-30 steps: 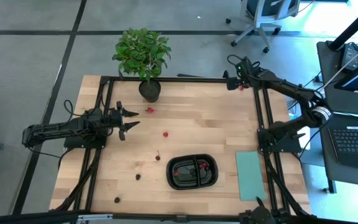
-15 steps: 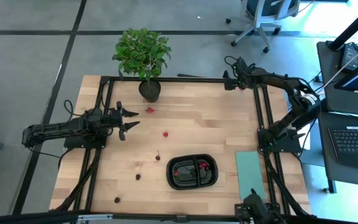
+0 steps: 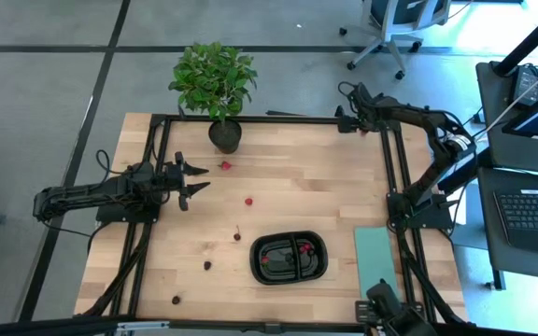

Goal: Pick and placing Produce into tupperware
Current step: Put the top raspberry into the left side of the black container

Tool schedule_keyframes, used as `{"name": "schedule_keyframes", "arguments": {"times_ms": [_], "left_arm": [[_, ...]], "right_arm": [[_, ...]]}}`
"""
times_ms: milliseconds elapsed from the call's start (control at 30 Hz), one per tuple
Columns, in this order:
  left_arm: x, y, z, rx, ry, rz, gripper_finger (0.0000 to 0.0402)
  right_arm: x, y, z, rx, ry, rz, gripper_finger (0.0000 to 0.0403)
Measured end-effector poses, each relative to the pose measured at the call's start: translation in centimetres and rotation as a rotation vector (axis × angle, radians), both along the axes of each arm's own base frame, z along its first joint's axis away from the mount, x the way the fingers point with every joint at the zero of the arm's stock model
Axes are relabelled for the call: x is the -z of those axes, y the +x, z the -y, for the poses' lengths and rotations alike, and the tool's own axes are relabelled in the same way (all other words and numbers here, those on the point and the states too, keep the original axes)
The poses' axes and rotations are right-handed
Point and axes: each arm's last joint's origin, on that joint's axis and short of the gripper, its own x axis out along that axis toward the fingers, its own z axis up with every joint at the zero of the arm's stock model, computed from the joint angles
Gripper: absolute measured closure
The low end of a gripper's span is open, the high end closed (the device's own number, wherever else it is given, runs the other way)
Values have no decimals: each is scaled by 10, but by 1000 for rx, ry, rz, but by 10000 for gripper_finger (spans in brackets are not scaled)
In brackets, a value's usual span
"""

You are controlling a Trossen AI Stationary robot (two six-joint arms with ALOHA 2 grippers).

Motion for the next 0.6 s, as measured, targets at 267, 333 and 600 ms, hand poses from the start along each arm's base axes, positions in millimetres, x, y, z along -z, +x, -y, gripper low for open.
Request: {"name": "schedule_keyframes", "arguments": {"times_ms": [267,333,600], "left_arm": [[0,0,0,1,-1,0,215],[0,0,0,0,-1,0,215],[0,0,0,0,0,0,215]], "right_arm": [[2,0,5,-32,80,-58,206],[-1,-2,8,-27,89,-64,207],[-18,-9,15,41,109,-55,200]]}}
